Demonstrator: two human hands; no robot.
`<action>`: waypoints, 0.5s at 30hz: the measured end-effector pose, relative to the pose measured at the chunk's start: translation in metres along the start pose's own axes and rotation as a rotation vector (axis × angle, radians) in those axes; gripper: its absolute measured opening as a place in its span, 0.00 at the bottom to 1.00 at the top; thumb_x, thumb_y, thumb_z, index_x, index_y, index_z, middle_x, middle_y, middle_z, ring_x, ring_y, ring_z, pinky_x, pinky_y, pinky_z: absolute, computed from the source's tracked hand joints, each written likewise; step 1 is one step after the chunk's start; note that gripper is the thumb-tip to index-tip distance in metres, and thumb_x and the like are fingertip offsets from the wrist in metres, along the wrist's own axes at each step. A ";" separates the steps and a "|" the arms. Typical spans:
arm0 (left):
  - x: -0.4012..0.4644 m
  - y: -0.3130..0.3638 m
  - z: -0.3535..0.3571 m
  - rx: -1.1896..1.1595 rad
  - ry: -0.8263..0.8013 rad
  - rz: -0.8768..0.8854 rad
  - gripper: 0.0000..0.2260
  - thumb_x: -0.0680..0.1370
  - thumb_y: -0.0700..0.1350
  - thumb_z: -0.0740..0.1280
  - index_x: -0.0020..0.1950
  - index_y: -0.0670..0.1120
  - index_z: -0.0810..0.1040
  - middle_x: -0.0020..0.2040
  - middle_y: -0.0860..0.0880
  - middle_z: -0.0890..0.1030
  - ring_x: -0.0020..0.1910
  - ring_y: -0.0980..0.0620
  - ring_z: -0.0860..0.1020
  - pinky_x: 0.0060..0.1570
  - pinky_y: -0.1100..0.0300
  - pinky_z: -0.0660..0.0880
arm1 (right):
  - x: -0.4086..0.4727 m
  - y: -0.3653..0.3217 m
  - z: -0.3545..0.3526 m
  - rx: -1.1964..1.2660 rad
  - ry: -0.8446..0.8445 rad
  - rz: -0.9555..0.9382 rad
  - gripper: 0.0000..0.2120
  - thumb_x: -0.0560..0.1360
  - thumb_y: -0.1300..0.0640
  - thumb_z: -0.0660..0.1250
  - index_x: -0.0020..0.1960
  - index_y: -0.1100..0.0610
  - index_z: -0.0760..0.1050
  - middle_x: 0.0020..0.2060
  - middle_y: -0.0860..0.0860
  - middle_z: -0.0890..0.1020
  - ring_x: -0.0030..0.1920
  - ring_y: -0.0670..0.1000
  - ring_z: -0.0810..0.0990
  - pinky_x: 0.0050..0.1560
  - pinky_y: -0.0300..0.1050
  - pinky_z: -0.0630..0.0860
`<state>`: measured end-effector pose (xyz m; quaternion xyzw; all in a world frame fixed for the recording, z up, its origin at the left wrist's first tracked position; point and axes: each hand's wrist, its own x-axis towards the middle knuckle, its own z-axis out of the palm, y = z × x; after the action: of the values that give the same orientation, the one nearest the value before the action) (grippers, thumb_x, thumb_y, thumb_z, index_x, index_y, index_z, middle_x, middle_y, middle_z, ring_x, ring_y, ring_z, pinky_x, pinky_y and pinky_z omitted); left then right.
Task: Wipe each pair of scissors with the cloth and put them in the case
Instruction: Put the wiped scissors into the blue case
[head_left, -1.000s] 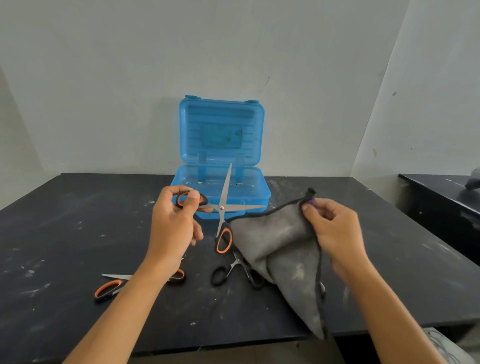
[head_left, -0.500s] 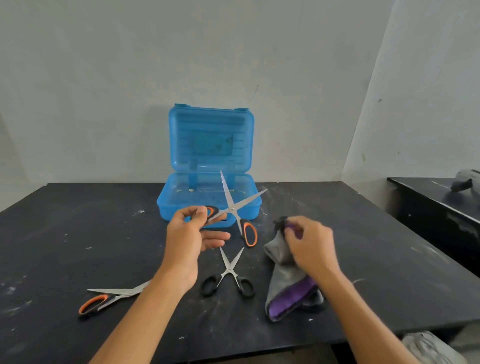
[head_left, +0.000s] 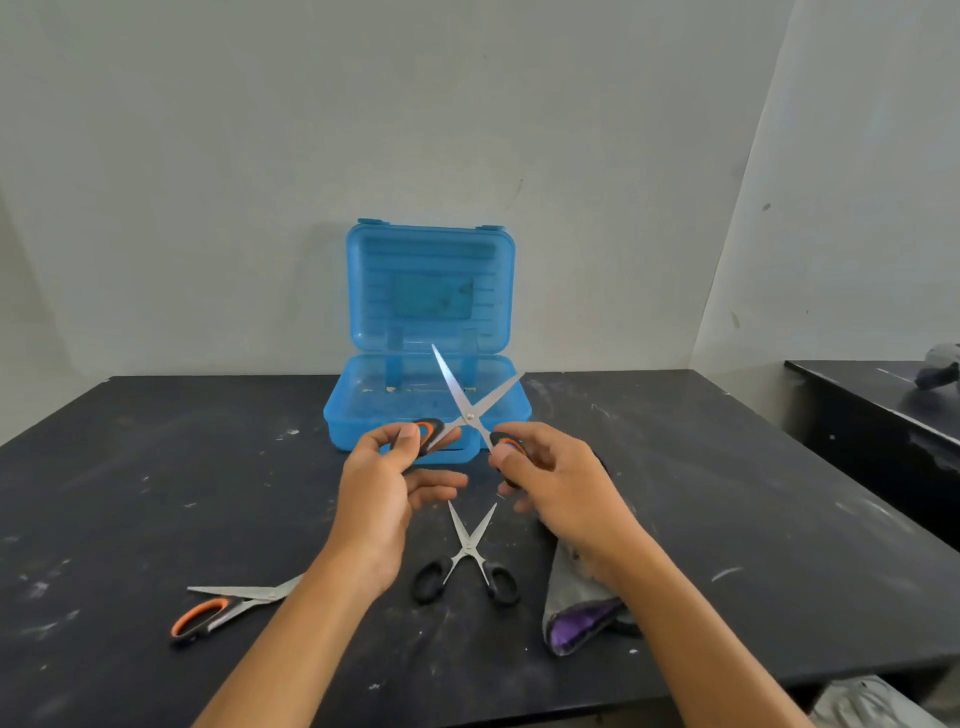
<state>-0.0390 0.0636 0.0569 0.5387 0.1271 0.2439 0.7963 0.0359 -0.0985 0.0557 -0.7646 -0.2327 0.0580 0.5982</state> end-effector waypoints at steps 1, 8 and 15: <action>0.000 0.002 0.000 0.033 -0.001 0.012 0.09 0.85 0.44 0.61 0.59 0.40 0.73 0.50 0.46 0.87 0.33 0.44 0.85 0.30 0.59 0.79 | 0.001 -0.001 0.003 0.030 0.016 -0.003 0.07 0.81 0.54 0.71 0.58 0.45 0.83 0.45 0.51 0.89 0.38 0.44 0.86 0.43 0.47 0.82; 0.007 0.013 -0.022 0.386 0.196 0.107 0.01 0.75 0.40 0.74 0.45 0.46 0.83 0.40 0.49 0.85 0.38 0.54 0.80 0.38 0.61 0.74 | 0.010 0.000 0.006 0.054 0.118 0.026 0.10 0.78 0.59 0.75 0.55 0.45 0.87 0.42 0.47 0.88 0.39 0.52 0.89 0.46 0.44 0.87; 0.008 -0.002 -0.008 0.359 0.117 0.050 0.02 0.74 0.35 0.74 0.43 0.39 0.83 0.33 0.49 0.85 0.30 0.56 0.81 0.31 0.66 0.77 | 0.012 -0.010 0.037 0.323 0.177 0.103 0.03 0.80 0.64 0.74 0.52 0.59 0.81 0.47 0.61 0.87 0.38 0.54 0.90 0.40 0.42 0.86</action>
<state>-0.0354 0.0737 0.0529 0.6601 0.2012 0.2677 0.6724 0.0306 -0.0588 0.0569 -0.6718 -0.1275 0.0578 0.7274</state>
